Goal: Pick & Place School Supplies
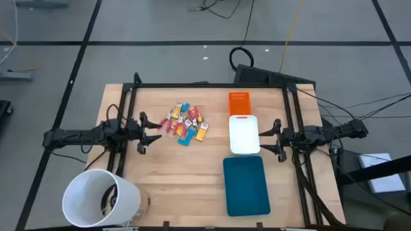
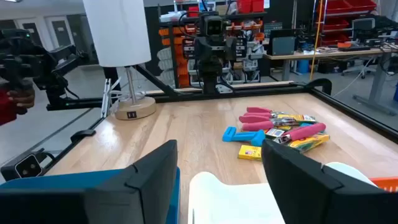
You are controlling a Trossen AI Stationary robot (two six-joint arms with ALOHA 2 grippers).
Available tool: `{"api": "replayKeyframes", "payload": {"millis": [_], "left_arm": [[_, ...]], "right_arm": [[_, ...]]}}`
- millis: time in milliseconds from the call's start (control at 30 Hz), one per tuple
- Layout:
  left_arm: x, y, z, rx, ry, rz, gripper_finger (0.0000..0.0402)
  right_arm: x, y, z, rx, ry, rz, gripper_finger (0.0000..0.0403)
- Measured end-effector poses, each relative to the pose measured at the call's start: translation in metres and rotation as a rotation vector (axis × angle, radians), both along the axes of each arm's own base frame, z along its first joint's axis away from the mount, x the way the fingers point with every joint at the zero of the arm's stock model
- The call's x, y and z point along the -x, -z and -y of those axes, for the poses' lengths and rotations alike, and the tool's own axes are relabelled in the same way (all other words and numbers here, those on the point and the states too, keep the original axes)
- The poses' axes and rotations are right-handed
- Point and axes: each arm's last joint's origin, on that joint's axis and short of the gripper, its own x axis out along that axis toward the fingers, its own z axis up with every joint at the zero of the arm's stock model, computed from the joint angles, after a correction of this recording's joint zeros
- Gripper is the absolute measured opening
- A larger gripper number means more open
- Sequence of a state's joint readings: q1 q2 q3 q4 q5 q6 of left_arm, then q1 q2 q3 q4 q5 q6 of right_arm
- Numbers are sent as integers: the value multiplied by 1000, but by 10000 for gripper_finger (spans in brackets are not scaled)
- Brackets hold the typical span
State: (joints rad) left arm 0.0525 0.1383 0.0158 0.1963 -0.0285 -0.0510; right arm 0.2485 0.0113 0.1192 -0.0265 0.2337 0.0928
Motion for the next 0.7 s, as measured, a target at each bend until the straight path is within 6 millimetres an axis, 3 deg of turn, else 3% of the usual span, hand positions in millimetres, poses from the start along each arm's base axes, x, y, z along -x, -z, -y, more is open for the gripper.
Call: {"api": "replayKeyframes", "payload": {"millis": [233,433,700], "left_arm": [[0,4,-11,289,-368,36,218],[-6,13,-16,446,-474,0,218],[-13,30,-25,507,-579,-127,218]], "right_arm": [[0,0,0,0,0,0,226],[0,0,0,0,0,0,226],[0,0,0,0,0,-1,226]]}}
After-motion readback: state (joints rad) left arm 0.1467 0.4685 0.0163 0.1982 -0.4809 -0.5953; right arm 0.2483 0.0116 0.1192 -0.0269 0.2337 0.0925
